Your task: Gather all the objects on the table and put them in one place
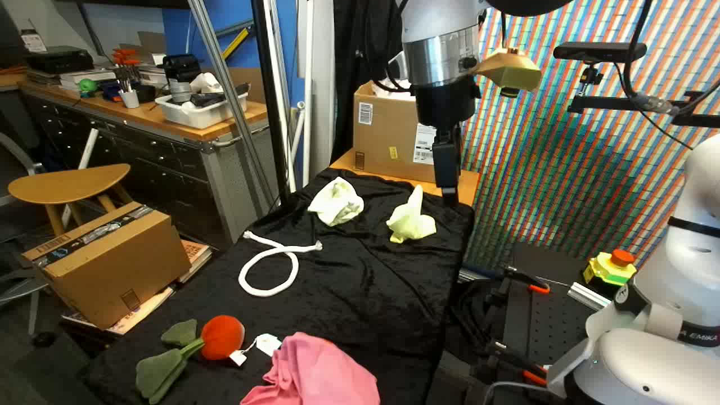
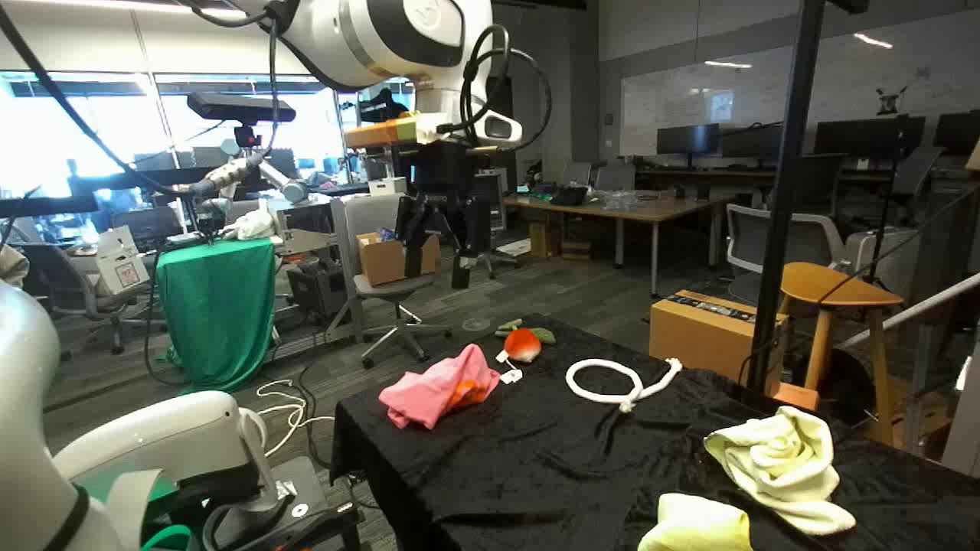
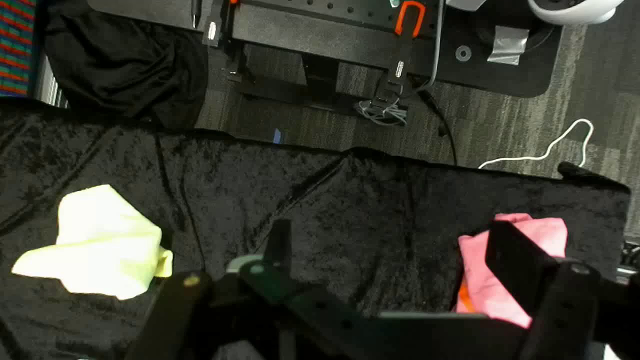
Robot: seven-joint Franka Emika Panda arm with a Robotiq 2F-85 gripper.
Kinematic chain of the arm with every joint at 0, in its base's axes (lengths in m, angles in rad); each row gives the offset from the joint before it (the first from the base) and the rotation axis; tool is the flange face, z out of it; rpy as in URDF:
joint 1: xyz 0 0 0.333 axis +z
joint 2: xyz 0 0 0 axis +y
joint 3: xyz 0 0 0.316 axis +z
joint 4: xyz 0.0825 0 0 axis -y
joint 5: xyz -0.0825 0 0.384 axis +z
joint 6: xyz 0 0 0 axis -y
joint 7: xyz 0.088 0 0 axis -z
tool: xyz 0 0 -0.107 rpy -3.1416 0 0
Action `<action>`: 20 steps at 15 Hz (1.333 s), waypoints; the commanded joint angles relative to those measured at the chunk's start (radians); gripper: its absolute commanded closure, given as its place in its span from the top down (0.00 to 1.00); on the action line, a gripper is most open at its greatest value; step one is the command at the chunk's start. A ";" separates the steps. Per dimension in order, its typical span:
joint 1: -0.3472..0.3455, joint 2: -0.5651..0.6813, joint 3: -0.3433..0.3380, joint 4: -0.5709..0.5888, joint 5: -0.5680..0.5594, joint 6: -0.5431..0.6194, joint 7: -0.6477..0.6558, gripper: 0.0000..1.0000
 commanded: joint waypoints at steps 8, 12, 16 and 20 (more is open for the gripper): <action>-0.020 0.082 -0.031 0.075 -0.047 0.068 0.013 1.00; -0.072 0.215 -0.077 0.188 -0.175 0.194 0.012 1.00; -0.103 0.422 -0.127 0.344 -0.307 0.346 -0.015 1.00; -0.109 0.659 -0.163 0.541 -0.290 0.438 -0.054 1.00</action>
